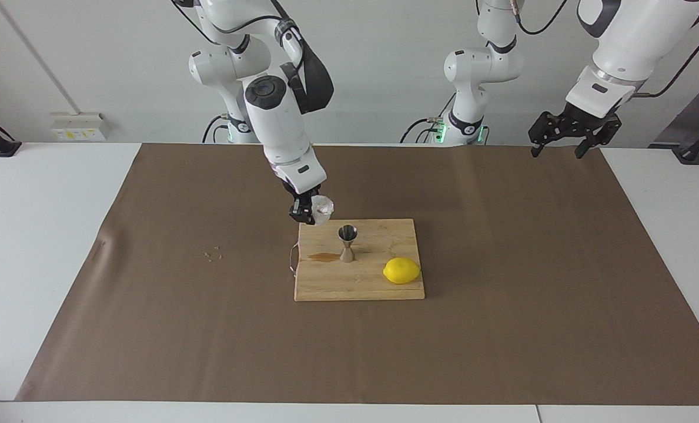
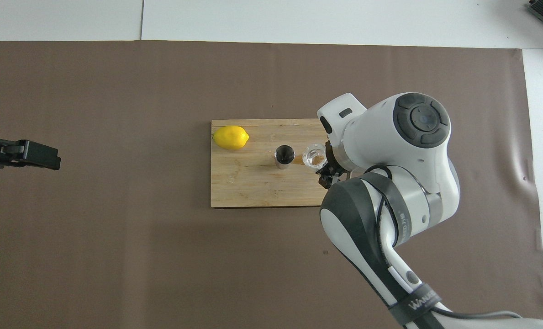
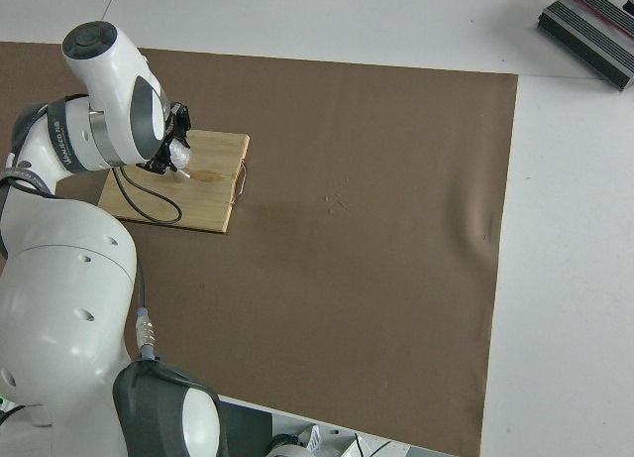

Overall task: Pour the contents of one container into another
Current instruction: 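Lift the white cup and carry it over the jigger, then tilt the white cup with the right gripper to pour into the jigger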

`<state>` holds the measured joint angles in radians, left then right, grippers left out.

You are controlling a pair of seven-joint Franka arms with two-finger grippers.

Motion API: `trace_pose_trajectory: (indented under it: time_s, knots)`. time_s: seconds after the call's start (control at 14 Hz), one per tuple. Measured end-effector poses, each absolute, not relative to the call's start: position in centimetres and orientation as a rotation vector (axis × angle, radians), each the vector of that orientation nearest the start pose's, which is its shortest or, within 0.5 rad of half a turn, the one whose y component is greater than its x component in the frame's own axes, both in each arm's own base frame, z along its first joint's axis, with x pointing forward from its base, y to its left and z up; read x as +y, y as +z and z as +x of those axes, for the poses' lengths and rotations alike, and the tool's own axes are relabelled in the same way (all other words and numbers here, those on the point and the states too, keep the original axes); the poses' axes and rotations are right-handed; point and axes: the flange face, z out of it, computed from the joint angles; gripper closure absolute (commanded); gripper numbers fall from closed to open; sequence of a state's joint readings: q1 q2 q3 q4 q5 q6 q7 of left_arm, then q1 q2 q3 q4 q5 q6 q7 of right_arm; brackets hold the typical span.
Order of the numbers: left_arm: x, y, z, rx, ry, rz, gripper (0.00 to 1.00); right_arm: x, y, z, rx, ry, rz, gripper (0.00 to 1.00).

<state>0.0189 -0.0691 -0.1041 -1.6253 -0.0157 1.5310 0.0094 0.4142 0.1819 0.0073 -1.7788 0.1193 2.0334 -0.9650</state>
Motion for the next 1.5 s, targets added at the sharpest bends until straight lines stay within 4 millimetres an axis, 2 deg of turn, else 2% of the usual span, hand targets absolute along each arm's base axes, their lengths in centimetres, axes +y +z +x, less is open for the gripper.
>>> trace_pose_trajectory:
  time_s: [0.21,0.57,0.78,1.5]
  knots:
    - [-4.9,63.3,52.6,0.149,0.041,-3.145,0.0,28.0,45.5,56.8,-1.927,-0.111,-2.412,0.66]
    - [-4.9,63.3,52.6,0.149,0.041,-3.145,0.0,29.7,45.0,57.9,-1.999,-0.028,-2.423,0.66]
    - [-4.9,63.3,52.6,0.149,0.041,-3.145,0.0,30.9,44.4,57.6,-2.055,0.013,-2.442,0.66]
    - [-4.9,63.3,52.6,0.149,0.041,-3.145,0.0,32.1,43.4,56.9,-2.271,0.164,-2.452,0.66]
